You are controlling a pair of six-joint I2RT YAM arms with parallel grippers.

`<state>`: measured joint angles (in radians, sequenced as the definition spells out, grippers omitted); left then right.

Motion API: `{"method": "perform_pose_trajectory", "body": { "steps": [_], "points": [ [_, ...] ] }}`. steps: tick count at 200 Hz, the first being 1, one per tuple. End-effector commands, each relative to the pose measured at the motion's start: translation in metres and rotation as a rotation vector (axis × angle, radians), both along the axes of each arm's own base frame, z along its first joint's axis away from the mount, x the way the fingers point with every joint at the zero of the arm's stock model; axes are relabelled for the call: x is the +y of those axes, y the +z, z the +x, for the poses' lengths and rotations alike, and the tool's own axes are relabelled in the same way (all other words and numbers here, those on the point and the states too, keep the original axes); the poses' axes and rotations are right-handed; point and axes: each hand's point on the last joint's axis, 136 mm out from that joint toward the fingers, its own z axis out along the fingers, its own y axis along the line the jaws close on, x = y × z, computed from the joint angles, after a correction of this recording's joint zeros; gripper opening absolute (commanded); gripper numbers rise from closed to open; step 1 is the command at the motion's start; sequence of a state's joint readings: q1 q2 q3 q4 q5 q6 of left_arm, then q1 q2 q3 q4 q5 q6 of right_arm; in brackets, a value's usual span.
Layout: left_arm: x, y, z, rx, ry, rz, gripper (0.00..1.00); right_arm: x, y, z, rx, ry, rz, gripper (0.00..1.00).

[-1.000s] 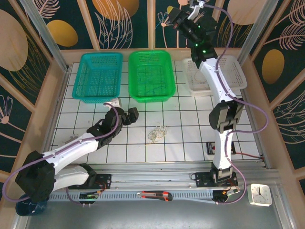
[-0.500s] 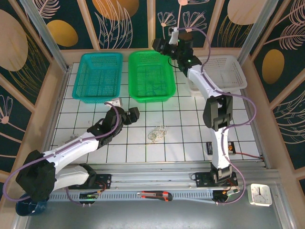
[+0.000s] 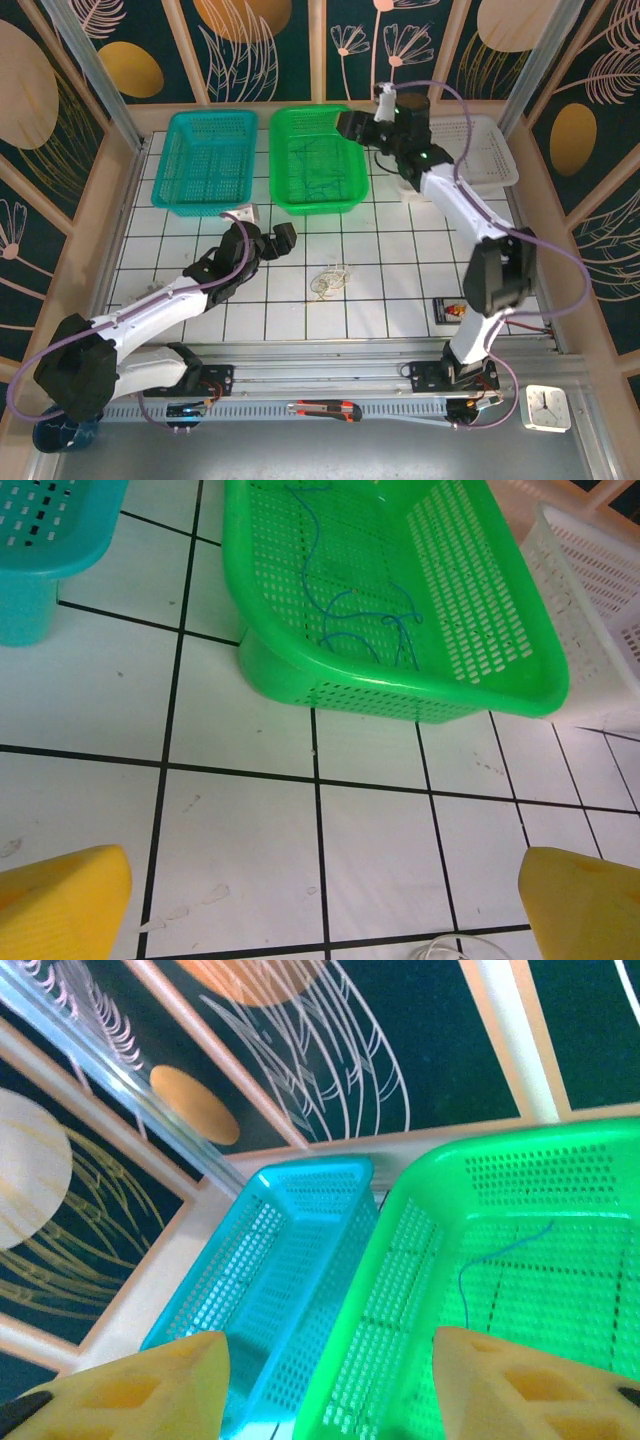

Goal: Untangle the cables

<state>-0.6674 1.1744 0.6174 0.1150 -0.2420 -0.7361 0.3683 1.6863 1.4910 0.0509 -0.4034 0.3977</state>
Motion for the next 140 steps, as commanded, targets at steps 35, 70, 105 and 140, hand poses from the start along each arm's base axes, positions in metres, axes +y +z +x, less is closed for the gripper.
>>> {"method": "perform_pose_trajectory", "body": {
  "steps": [35, 70, 105, 140],
  "points": [
    [-0.002, -0.002, 0.003, -0.001, -0.004, -0.042, 0.99, -0.017, -0.077, -0.071, 0.099, -0.027, -0.094, 0.56],
    [0.0, -0.006, 0.002, -0.006, -0.003, -0.056, 0.99, -0.021, -0.137, -0.119, 0.222, -0.004, -0.159, 0.56],
    [0.012, -0.013, 0.002, 0.011, 0.064, -0.076, 0.99, -0.024, -0.179, -0.162, 0.309, -0.005, -0.198, 0.56],
    [0.009, -0.019, 0.003, 0.039, 0.046, -0.078, 0.99, -0.019, -0.207, -0.197, 0.37, 0.02, -0.217, 0.57]
  ]
}}
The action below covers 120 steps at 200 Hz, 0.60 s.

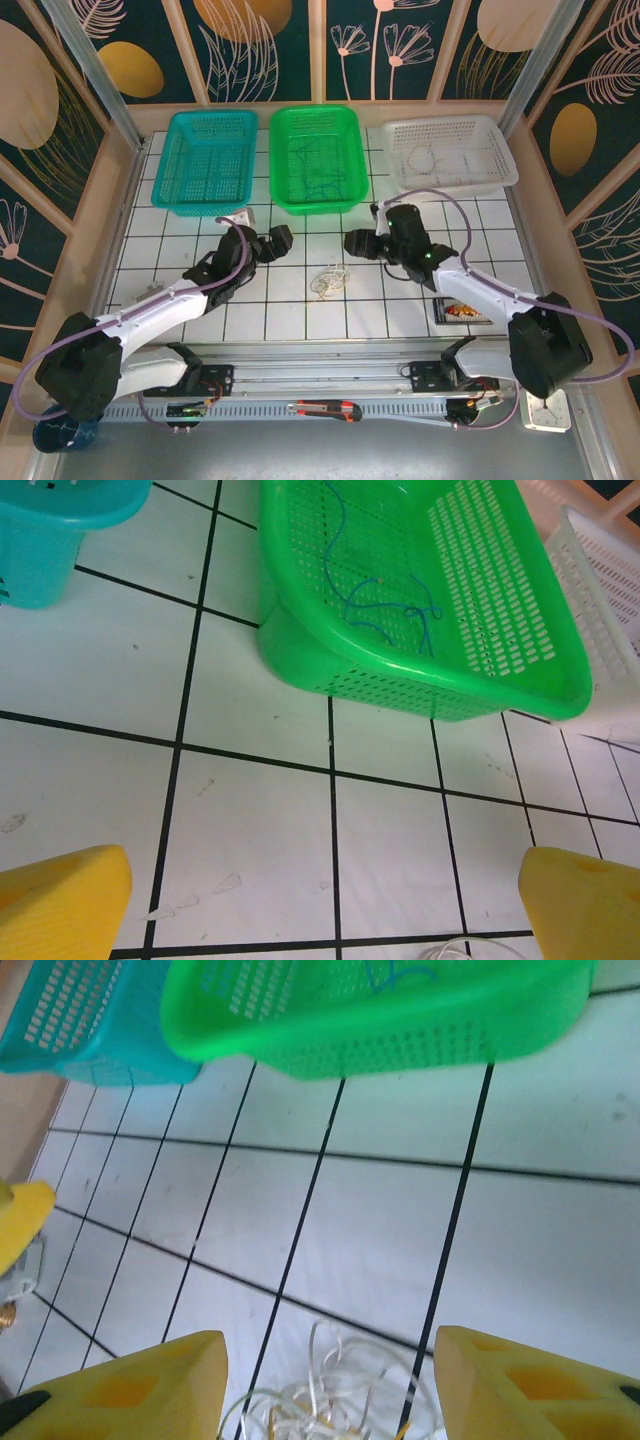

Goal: Untangle the cables

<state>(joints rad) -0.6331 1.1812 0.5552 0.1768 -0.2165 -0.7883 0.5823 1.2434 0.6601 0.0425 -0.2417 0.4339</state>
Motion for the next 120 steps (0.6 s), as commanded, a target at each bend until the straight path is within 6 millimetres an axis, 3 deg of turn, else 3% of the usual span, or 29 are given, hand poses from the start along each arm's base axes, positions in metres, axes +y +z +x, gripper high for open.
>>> {"method": "perform_pose_trajectory", "body": {
  "steps": [1, 51, 79, 95, 120],
  "points": [
    [-0.001, -0.001, 0.002, 0.008, 0.007, -0.031, 0.99, -0.002, -0.011, -0.013, 0.024, -0.03, -0.005, 0.57],
    [-0.007, 0.0, 0.006, 0.008, -0.01, -0.047, 0.99, 0.012, -0.03, -0.023, 0.078, 0.001, -0.005, 0.56],
    [-0.008, 0.001, 0.005, 0.005, -0.016, -0.056, 0.99, 0.023, -0.036, -0.018, 0.094, 0.021, 0.009, 0.49],
    [-0.009, 0.002, 0.005, 0.006, -0.029, -0.065, 0.99, 0.03, -0.034, -0.011, 0.086, 0.035, 0.004, 0.38],
    [-0.012, 0.002, 0.006, 0.009, -0.042, -0.079, 0.99, 0.04, -0.021, 0.006, 0.052, 0.057, -0.008, 0.08]
  ]
}}
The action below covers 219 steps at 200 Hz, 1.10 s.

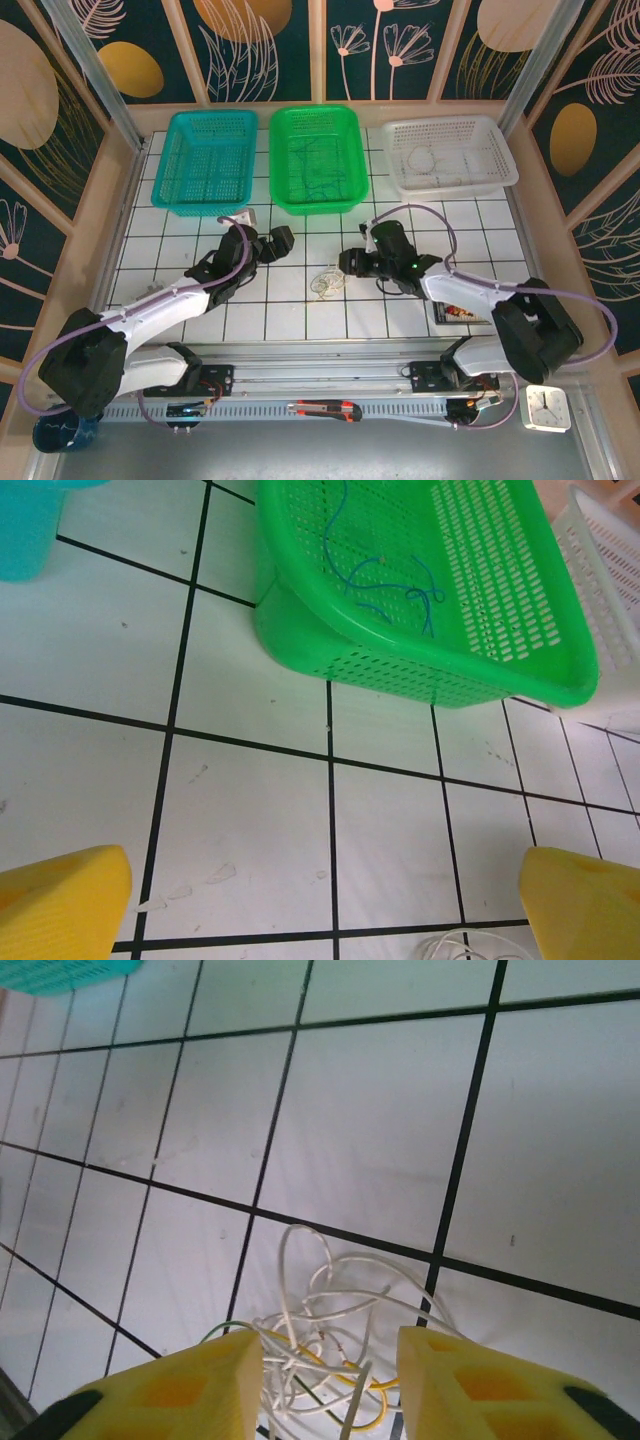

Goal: Untangle the cables

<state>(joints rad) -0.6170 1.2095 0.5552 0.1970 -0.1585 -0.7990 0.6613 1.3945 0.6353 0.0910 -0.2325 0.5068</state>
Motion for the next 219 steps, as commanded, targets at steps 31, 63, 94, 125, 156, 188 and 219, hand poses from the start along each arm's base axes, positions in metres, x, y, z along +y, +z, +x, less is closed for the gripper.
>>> {"method": "perform_pose_trajectory", "body": {
  "steps": [31, 63, 94, 125, 156, 188, 219],
  "points": [
    [-0.012, 0.01, 0.005, -0.014, -0.046, -0.069, 0.99, 0.029, 0.073, 0.052, -0.171, 0.046, 0.058, 0.0],
    [-0.018, 0.01, 0.006, -0.022, -0.081, -0.067, 0.99, 0.036, 0.103, 0.072, -0.215, 0.069, 0.102, 0.0],
    [-0.024, 0.01, 0.005, -0.017, -0.124, -0.068, 0.99, 0.037, 0.102, 0.078, -0.211, 0.072, 0.106, 0.0],
    [-0.026, 0.009, 0.007, -0.016, -0.135, -0.062, 0.99, 0.035, 0.097, 0.075, -0.197, 0.064, 0.115, 0.0],
    [-0.027, 0.006, 0.007, -0.008, -0.142, -0.064, 0.99, 0.027, 0.085, 0.067, -0.175, 0.035, 0.113, 0.0],
    [-0.03, 0.006, 0.006, -0.002, -0.151, -0.078, 0.99, 0.005, 0.058, 0.056, -0.156, -0.029, 0.057, 0.0],
    [-0.035, 0.002, 0.005, 0.013, -0.171, -0.09, 0.99, -0.013, 0.032, 0.046, -0.133, -0.074, 0.009, 0.07]
  ]
}}
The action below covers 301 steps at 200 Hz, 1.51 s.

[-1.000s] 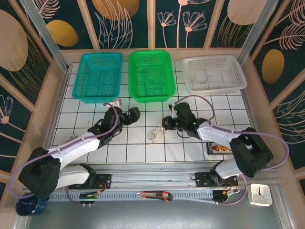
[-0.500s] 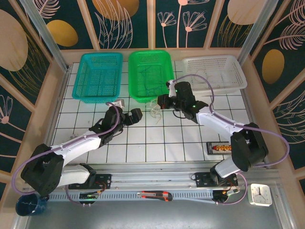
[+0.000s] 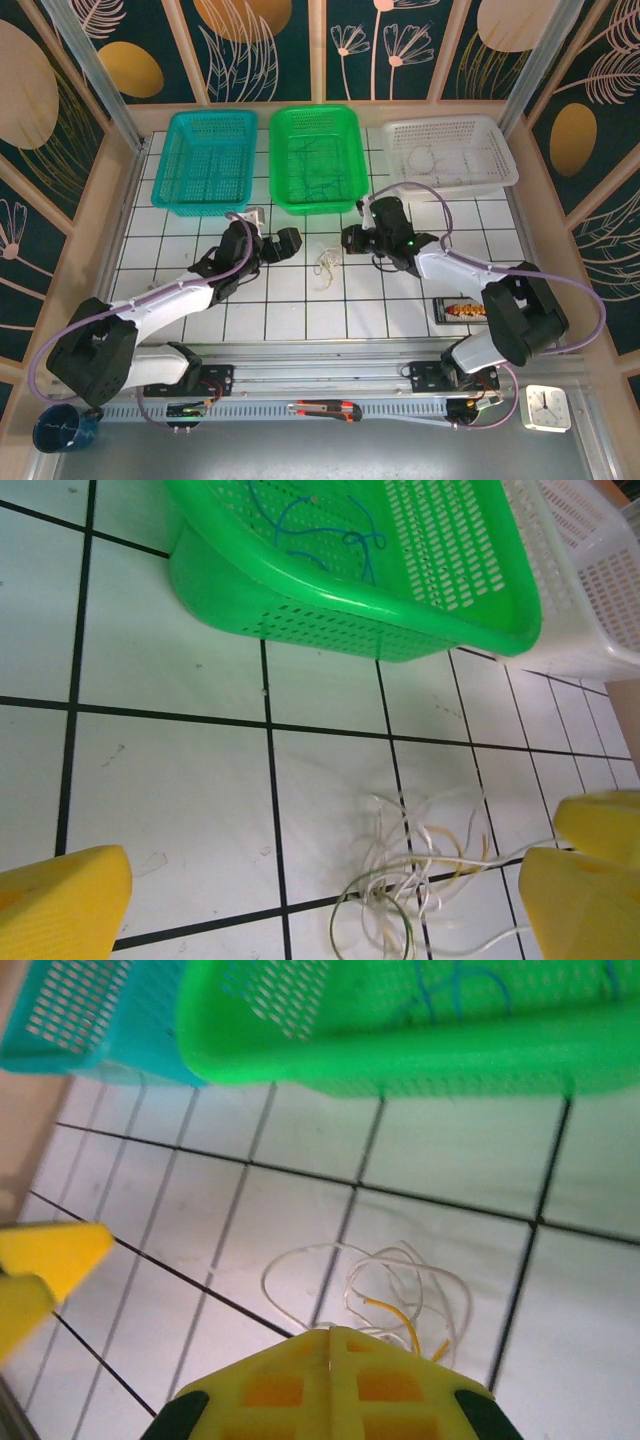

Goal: Untangle the cables

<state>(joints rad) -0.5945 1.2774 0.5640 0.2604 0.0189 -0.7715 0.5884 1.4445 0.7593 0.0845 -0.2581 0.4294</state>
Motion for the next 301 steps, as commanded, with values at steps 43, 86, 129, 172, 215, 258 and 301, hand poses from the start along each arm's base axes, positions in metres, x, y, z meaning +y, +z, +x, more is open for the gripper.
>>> {"method": "perform_pose_trajectory", "body": {
  "steps": [43, 86, 129, 172, 215, 258, 301],
  "points": [
    [-0.023, 0.001, 0.003, 0.03, -0.089, -0.058, 0.99, -0.021, 0.004, 0.007, -0.055, -0.089, -0.017, 0.28],
    [-0.029, -0.002, -0.006, 0.054, -0.128, -0.107, 0.99, -0.025, 0.037, 0.007, -0.116, -0.094, -0.016, 0.35],
    [-0.026, -0.009, -0.025, 0.091, -0.142, -0.154, 0.99, -0.036, 0.059, 0.001, -0.157, -0.121, -0.016, 0.41],
    [-0.017, -0.02, -0.046, 0.117, -0.152, -0.076, 0.96, -0.03, 0.1, 0.005, -0.215, -0.095, 0.043, 0.49],
    [0.002, -0.013, -0.046, 0.077, -0.058, -0.08, 0.99, 0.008, 0.098, -0.01, -0.187, 0.045, 0.052, 0.5],
    [0.025, -0.01, -0.037, 0.047, 0.085, -0.103, 0.99, 0.045, 0.047, -0.04, -0.104, 0.151, -0.028, 0.5],
    [0.069, 0.0, -0.026, 0.015, 0.285, -0.177, 0.99, 0.071, 0.002, -0.06, -0.05, 0.221, -0.117, 0.49]
  ]
}}
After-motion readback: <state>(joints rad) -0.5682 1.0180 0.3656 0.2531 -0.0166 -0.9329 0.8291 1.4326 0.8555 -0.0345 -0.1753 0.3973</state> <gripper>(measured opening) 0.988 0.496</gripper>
